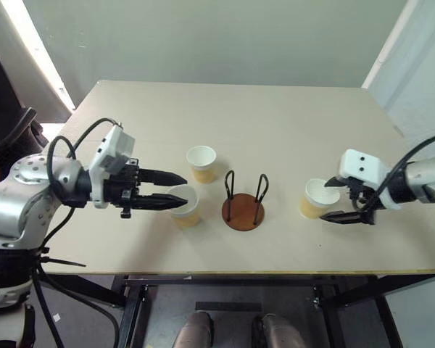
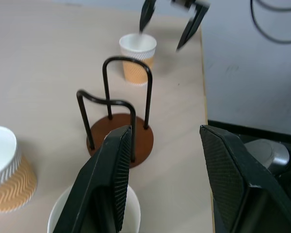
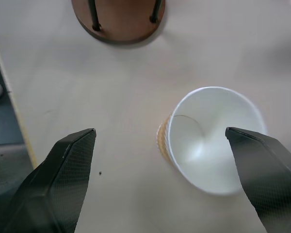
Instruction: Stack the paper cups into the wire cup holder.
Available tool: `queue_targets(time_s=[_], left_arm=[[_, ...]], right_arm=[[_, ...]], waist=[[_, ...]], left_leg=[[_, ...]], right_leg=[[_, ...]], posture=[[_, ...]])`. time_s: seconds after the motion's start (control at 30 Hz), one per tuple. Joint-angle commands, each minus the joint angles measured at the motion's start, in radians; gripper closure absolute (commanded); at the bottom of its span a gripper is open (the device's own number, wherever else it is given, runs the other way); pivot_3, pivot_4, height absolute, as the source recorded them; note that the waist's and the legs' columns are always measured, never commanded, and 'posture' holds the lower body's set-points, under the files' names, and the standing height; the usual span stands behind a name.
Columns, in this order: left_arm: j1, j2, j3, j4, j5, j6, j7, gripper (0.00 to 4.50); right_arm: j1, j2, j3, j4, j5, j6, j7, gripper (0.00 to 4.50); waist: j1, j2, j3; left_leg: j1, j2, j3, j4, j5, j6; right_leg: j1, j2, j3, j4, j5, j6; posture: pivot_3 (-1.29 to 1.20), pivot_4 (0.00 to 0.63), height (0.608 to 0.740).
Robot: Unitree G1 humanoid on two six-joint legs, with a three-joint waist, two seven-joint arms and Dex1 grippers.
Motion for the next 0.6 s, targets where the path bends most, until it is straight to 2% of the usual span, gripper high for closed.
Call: queue_targets(time_s=[0.03,0.07,0.17,0.3,0.5,0.6], left_arm=[[0.008,0.019,0.053,-0.059,-0.026,0.015,0.017,2.10],[0.007,0.019,0.055,-0.069,-0.024,0.018,0.027,2.10],[0.007,0.028,0.042,-0.116,-0.004,0.025,0.063,2.10],[0.014,0.046,0.015,-0.153,0.048,0.014,0.102,2.10],[0.019,0.057,0.024,-0.189,0.049,0.010,0.112,2.10],[0.024,0.060,0.037,-0.186,0.046,0.014,0.114,2.10]], right_arm=[[-0.027,0.016,0.014,0.018,-0.056,-0.037,0.002,0.05],[-0.029,0.024,0.023,0.026,-0.070,-0.043,0.003,0.05],[-0.033,0.046,0.053,0.058,-0.117,-0.069,0.002,0.91],[-0.037,0.064,0.068,0.087,-0.160,-0.094,0.010,2.38],[-0.062,0.060,0.047,0.086,-0.164,-0.124,0.074,4.47],[-0.114,0.041,-0.005,0.081,-0.116,-0.139,0.144,4.47]], waist=[[0.000,0.000,0.000],[0.000,0.000,0.000],[0.003,0.000,0.000],[0.002,0.000,0.000],[0.001,0.000,0.000],[0.001,0.000,0.000]], left_leg=[[0.000,0.000,0.000,0.000,0.000,0.000],[0.000,0.000,0.000,0.000,0.000,0.001],[0.000,0.000,0.000,0.000,-0.001,0.001],[0.000,0.000,0.000,0.001,-0.001,0.002],[0.000,0.000,0.000,0.001,-0.001,0.001],[0.000,0.000,0.000,0.001,-0.001,0.001]], right_leg=[[0.000,0.000,0.000,0.000,0.000,0.000],[0.000,0.000,0.000,0.000,0.000,0.000],[0.001,0.000,0.000,0.000,0.000,0.000],[0.001,0.000,0.000,0.000,0.000,0.000],[0.001,0.000,0.000,0.000,0.000,-0.001],[0.001,0.000,0.000,0.000,-0.001,-0.002]], posture=[[0.00,0.150,0.740],[0.00,0.150,0.740],[0.00,0.150,0.740],[0.00,0.150,0.740],[0.00,0.150,0.740],[0.00,0.150,0.740]])
